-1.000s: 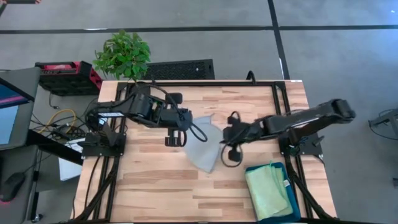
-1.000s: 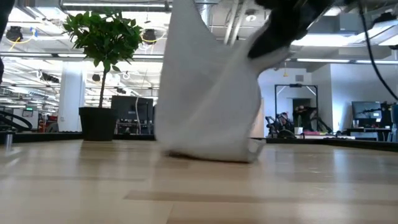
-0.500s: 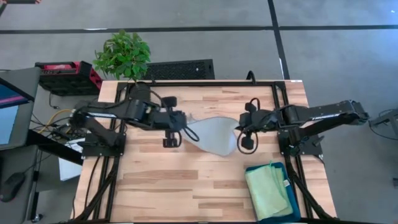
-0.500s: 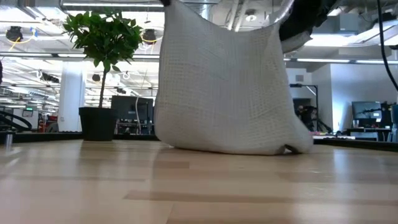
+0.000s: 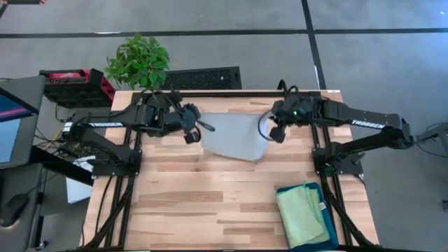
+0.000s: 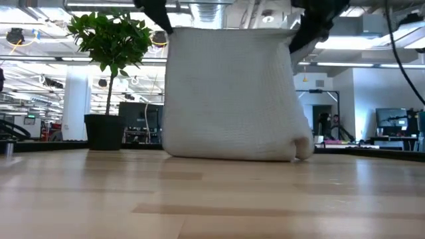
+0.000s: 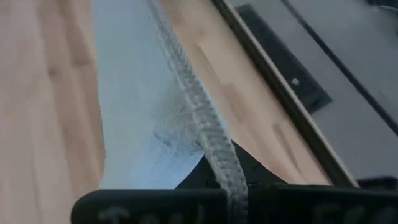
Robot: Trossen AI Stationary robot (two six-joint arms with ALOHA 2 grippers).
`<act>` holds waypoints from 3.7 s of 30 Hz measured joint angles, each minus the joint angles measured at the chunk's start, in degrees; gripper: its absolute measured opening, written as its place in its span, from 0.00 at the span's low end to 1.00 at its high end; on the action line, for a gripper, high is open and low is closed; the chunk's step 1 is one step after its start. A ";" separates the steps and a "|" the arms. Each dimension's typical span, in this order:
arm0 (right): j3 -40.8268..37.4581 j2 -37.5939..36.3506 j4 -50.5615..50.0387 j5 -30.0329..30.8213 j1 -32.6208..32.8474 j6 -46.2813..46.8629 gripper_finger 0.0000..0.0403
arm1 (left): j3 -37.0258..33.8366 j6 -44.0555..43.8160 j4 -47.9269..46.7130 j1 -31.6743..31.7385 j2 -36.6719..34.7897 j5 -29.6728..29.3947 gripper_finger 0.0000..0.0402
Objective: Fold microfiber towels
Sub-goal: Fold the gray microfiber towel
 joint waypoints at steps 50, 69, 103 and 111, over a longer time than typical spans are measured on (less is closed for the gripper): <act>-10.84 7.51 -9.50 -12.21 16.67 10.07 0.02 | -1.57 -3.76 0.87 -13.36 15.57 27.60 0.00; -13.21 9.35 -3.95 -15.84 6.86 7.45 0.02 | -10.03 -15.51 4.61 -6.20 14.58 24.00 0.00; -12.00 24.72 16.16 -8.14 -16.70 -7.57 0.05 | -10.05 -17.53 5.38 14.62 18.63 13.85 0.00; -12.00 24.76 17.48 -8.14 -16.85 -7.66 0.15 | -10.05 -14.05 6.30 14.78 18.63 12.61 0.00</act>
